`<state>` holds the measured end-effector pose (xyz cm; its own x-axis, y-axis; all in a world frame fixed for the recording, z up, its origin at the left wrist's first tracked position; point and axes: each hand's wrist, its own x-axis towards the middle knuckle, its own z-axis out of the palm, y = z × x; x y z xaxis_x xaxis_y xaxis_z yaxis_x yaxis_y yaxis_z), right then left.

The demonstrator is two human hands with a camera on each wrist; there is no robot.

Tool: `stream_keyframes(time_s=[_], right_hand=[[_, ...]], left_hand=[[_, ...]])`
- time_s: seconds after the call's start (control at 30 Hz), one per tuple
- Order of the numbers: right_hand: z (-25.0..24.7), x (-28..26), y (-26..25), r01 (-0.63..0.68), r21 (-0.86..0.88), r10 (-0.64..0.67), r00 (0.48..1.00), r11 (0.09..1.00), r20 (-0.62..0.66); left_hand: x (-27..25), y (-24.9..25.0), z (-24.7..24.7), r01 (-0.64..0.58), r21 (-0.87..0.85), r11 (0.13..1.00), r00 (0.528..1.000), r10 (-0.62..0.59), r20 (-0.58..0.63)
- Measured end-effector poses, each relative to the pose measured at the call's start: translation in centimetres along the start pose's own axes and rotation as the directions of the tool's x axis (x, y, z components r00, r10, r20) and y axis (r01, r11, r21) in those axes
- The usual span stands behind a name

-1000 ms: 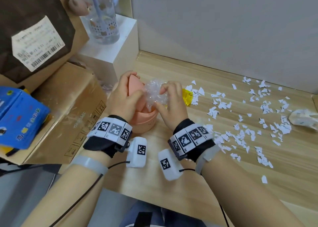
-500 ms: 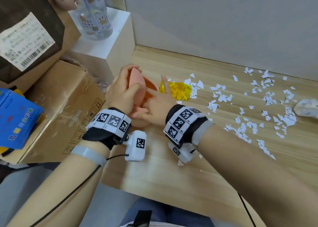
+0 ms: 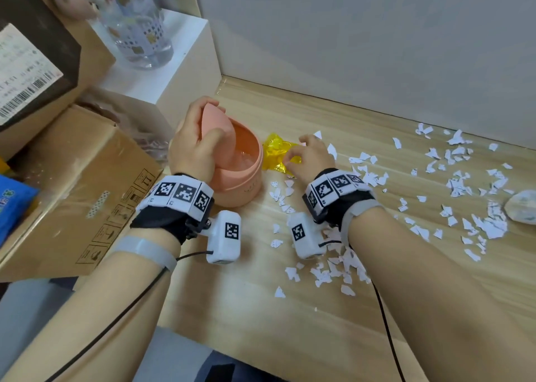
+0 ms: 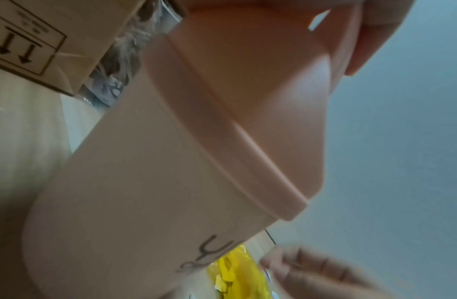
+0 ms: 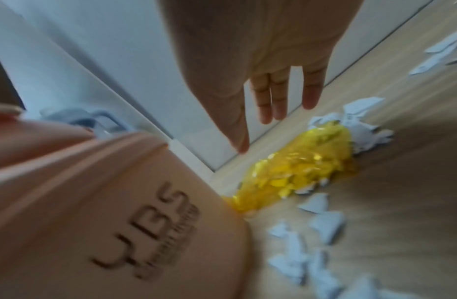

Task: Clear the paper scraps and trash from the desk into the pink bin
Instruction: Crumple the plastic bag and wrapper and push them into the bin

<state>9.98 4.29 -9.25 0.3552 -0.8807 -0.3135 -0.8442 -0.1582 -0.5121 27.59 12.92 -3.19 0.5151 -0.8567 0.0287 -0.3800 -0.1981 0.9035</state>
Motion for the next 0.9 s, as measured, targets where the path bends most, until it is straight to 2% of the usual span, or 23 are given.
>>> stream_keyframes(time_s=[0.07,0.17,0.3,0.4,0.5,0.63,0.7,0.77,0.9], right_hand=[[0.7,0.4,1.1,-0.033,-0.176,0.057,0.989,0.984,0.134],[1.3,0.5,1.9,-0.055,-0.220,0.106,0.968,0.974,0.226],[1.4,0.4,2.1,0.011,-0.159,0.001,0.997,0.987,0.078],[0.6,0.1,1.9,-0.007,0.046,0.012,0.995,0.999,-0.098],[-1.1,-1.0,1.2,-0.005,0.293,0.079,0.967,0.956,-0.241],[-4.1,-3.3,-1.0,0.138,0.456,0.082,0.899,0.879,-0.430],[-5.1,-4.7,-2.8,0.263,0.479,-0.012,0.885,0.838,-0.465],[-5.4,-5.5,-4.9,0.332,0.449,-0.116,0.888,0.830,-0.444],[-3.2,-5.4,-8.2,0.336,0.324,-0.223,0.914,0.884,-0.338]], left_hand=[[0.2,0.0,0.1,0.003,-0.014,1.000,1.000,-0.003,0.005],[0.3,0.2,0.2,0.001,-0.030,1.000,1.000,0.000,0.018],[0.7,0.2,0.3,-0.004,-0.034,0.999,1.000,0.005,0.026],[1.2,0.3,0.4,-0.016,-0.032,0.999,0.999,0.018,0.042],[1.5,0.3,0.4,-0.012,-0.039,0.999,0.997,0.015,0.078],[1.8,0.1,0.3,-0.022,-0.054,0.998,0.993,0.029,0.118],[2.0,0.1,0.3,-0.035,-0.047,0.998,0.990,0.041,0.136],[2.1,0.0,0.3,-0.043,-0.034,0.998,0.988,0.047,0.144],[2.2,0.0,0.2,-0.078,-0.012,0.997,0.985,0.079,0.156]])
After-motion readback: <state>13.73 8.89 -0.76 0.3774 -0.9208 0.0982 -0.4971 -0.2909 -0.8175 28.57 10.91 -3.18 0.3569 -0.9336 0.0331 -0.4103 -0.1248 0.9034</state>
